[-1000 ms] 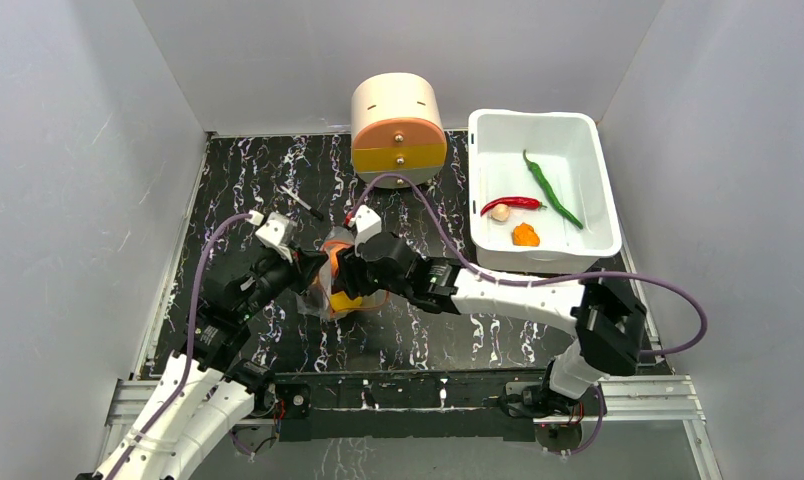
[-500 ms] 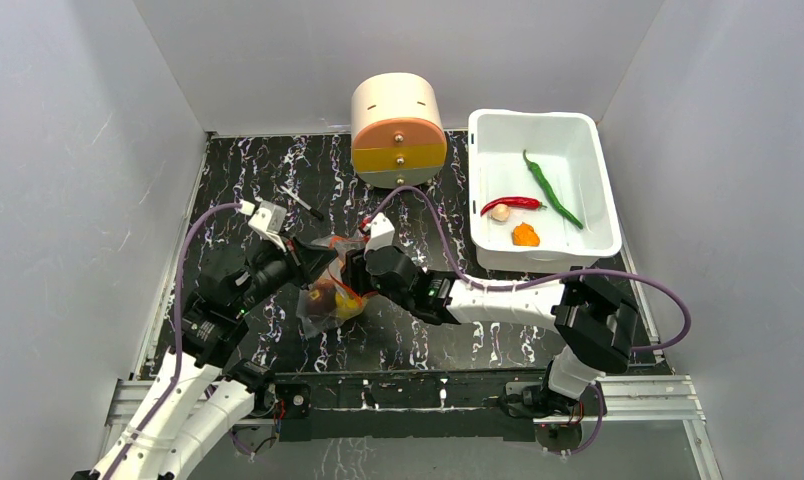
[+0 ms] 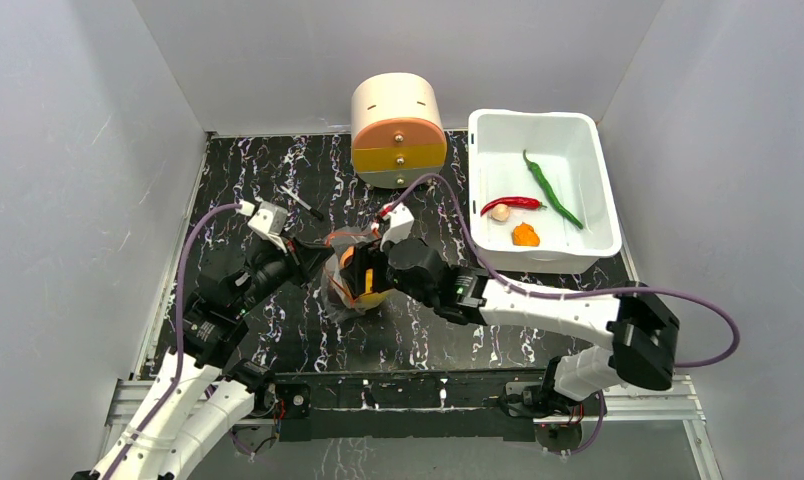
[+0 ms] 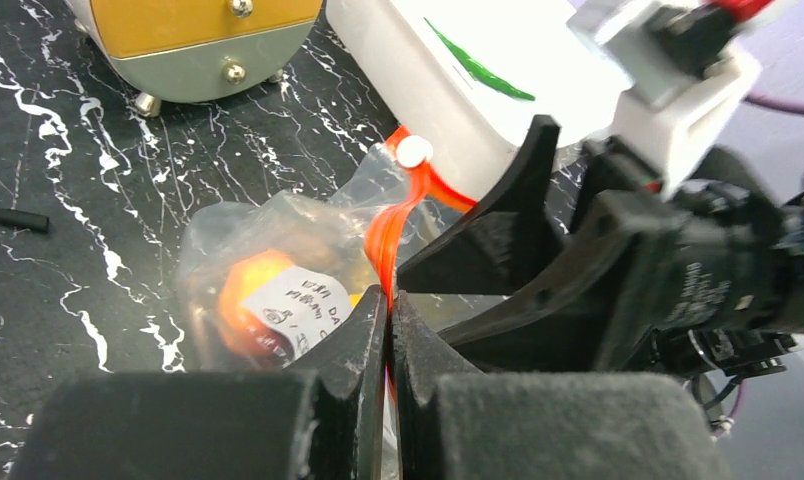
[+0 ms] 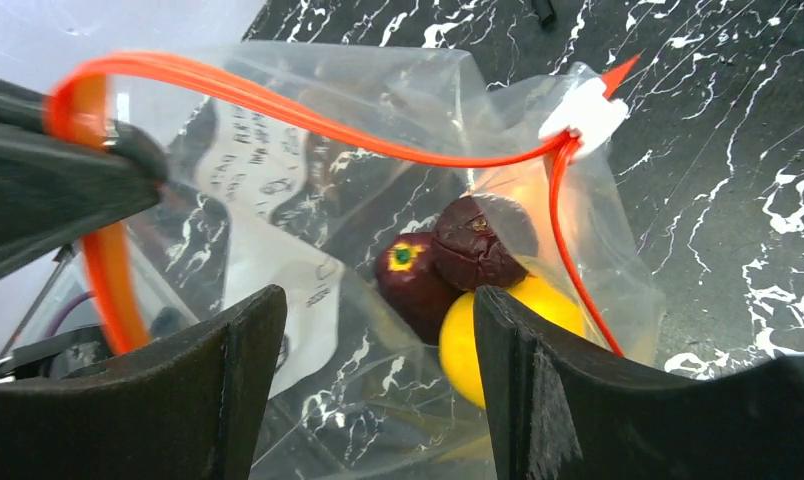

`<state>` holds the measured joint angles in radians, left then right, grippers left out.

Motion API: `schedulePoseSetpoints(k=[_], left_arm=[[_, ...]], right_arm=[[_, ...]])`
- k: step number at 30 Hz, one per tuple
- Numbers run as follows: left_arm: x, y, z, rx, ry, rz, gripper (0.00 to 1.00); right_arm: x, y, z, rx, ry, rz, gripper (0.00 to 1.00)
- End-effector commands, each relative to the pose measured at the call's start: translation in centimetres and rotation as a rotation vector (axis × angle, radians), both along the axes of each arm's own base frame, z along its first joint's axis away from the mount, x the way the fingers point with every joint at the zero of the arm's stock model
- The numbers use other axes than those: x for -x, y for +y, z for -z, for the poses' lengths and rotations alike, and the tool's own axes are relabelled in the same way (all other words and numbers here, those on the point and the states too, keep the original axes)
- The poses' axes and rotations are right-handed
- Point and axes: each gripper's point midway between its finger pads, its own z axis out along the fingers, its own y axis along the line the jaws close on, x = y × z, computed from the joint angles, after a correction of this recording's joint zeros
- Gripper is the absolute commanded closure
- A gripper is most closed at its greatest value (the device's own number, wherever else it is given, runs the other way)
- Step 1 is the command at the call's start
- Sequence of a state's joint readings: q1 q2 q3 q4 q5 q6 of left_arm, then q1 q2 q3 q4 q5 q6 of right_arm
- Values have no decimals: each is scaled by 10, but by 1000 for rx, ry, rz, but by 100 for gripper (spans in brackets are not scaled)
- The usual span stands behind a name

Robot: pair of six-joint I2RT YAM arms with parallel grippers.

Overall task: Place the food in the zip-top bag and seal the zipper
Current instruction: Place the fake fruit in the zipper food storage bag.

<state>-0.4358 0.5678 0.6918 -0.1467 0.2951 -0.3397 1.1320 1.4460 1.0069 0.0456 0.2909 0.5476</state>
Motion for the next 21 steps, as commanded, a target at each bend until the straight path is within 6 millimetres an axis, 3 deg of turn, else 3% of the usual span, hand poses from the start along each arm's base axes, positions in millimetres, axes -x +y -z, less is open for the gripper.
schedulePoseSetpoints(k=[1, 11, 15, 18, 21], left_arm=[[-5, 4, -1, -48, -74, -13, 100], [-15, 13, 23, -167, -67, -37, 100], [-15, 15, 25, -188, -77, -38, 100], [-13, 16, 25, -185, -89, -36, 100], [-10, 14, 26, -180, -98, -17, 100]], right_arm=[[4, -12, -39, -53, -30, 9, 34], [21, -16, -82, -11, -54, -106, 36], [24, -24, -107, -25, -98, -125, 37], [11, -43, -121, 9, -141, -80, 37], [-23, -77, -129, 75, -171, 33, 37]])
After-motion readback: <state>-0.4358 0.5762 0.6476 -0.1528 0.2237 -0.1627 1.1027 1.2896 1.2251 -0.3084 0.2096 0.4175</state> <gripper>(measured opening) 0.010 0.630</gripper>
